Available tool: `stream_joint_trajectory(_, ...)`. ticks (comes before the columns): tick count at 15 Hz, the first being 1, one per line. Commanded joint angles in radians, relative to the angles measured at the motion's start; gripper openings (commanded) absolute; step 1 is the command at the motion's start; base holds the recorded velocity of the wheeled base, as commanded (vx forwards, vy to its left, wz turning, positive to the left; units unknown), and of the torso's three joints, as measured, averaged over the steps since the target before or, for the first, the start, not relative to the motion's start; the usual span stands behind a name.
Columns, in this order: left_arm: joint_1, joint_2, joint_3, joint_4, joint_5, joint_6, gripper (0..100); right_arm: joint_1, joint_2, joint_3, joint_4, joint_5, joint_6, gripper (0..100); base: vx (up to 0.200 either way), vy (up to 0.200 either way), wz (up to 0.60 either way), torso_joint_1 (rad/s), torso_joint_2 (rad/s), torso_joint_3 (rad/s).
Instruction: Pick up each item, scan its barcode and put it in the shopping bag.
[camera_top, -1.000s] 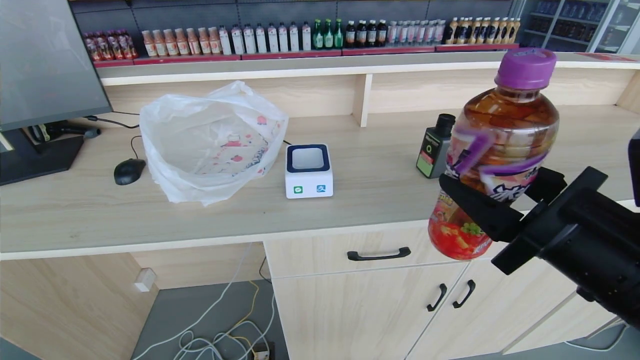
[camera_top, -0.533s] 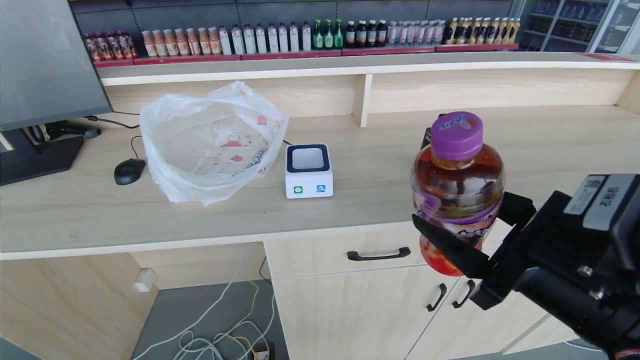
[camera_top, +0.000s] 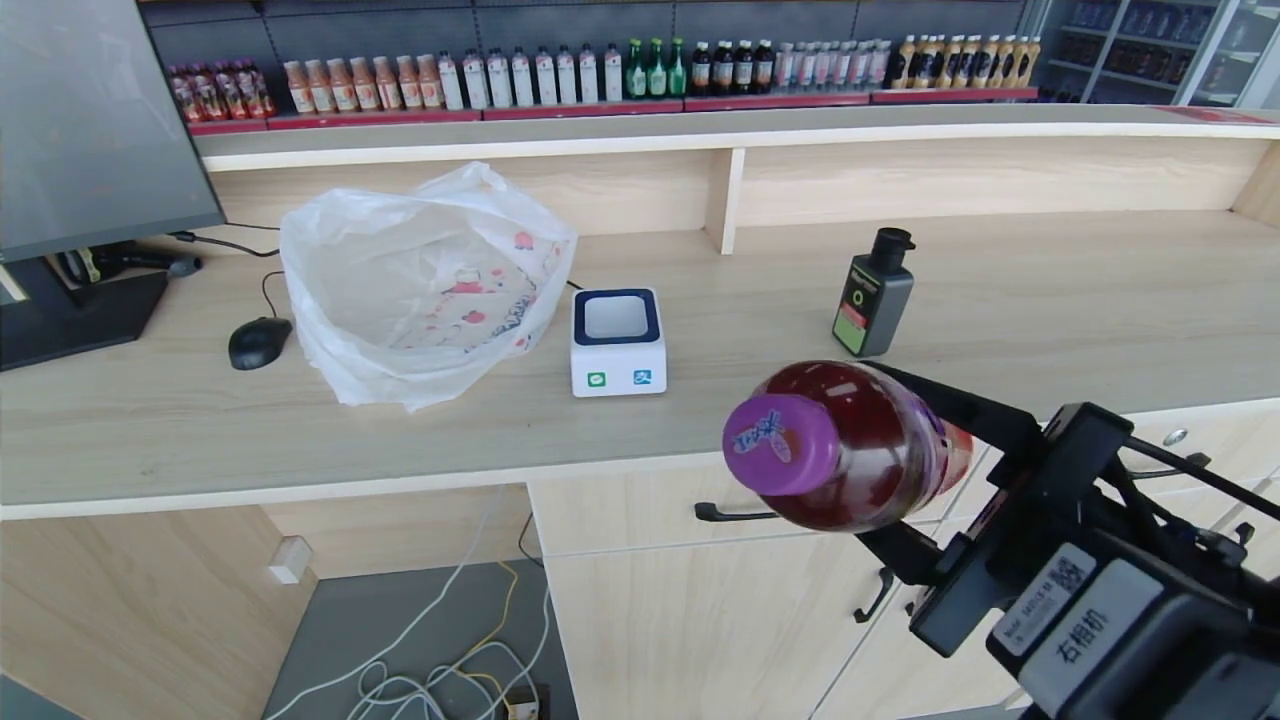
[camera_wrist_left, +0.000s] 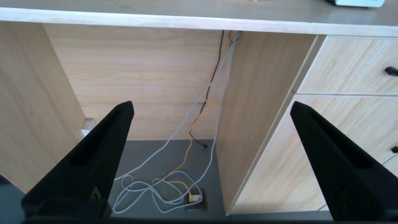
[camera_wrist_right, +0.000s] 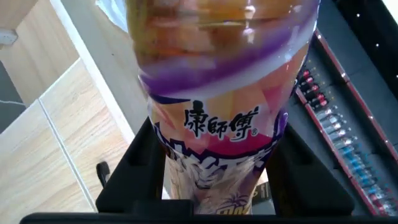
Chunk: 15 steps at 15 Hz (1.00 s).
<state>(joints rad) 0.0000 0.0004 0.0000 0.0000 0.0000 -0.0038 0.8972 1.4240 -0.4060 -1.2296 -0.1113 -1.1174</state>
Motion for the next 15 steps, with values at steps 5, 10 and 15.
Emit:
stream_joint_trajectory(5,0.000,0.000,0.000,0.000,0.000,-0.001,100,0.028,0.026,0.027,-0.051,0.096,-0.240,0,0.000,0.000,0.00,0.000,0.00,0.000)
stream_joint_trajectory(10,0.000,0.000,0.000,0.000,0.000,-0.001,100,0.031,0.036,0.035,-0.080,0.154,-0.374,0,0.000,0.000,0.00,0.000,0.00,0.000)
stream_joint_trajectory(15,0.000,0.000,0.000,0.000,0.000,-0.001,100,0.031,0.036,0.029,-0.110,0.193,-0.430,0,0.000,0.000,0.00,0.000,0.00,0.000)
